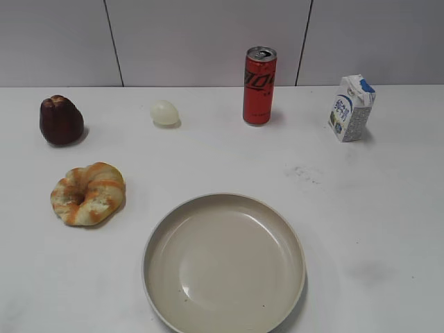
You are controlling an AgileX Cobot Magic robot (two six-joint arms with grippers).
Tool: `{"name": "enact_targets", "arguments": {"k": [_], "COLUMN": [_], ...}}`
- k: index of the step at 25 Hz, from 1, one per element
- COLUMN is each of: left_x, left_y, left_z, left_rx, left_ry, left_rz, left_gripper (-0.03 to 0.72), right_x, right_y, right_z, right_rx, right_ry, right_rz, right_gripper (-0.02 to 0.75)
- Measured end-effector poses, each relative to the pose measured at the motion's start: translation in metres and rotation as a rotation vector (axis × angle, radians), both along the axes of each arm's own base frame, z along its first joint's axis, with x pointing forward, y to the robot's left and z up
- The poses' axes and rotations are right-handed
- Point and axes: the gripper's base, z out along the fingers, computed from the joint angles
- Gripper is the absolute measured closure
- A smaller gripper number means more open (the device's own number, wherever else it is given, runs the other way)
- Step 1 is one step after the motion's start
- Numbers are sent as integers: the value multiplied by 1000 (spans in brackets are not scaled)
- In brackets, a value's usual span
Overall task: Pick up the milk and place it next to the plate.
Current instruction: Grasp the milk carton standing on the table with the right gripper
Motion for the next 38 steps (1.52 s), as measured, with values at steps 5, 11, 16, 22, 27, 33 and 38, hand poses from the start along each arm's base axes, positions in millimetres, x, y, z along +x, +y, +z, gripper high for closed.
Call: {"name": "enact_targets", "arguments": {"k": [5, 11, 16, 22, 27, 33, 38], "left_x": [0, 0, 0, 0, 0, 0, 0], "left_y": [0, 0, 0, 0, 0, 0, 0], "left_z": [0, 0, 0, 0, 0, 0, 0], "left_rx": [0, 0, 0, 0, 0, 0, 0], "left_ry": [0, 0, 0, 0, 0, 0, 0], "left_rz": [0, 0, 0, 0, 0, 0, 0], "left_gripper": [480, 480, 480, 480, 480, 480, 480], "right_x": [53, 130, 195, 270, 327, 392, 426], "right_y": [5, 13, 20, 28, 35, 42, 47], "right_z": [12, 18, 10, 2, 0, -18, -54], "right_rx": [-2, -20, -37, -54, -67, -93, -141], "right_ry": [70, 239, 389, 555, 665, 803, 929], "right_rz": [-9, -13, -12, -8, -1, 17, 50], "right_gripper": [164, 164, 164, 164, 164, 164, 164]}}
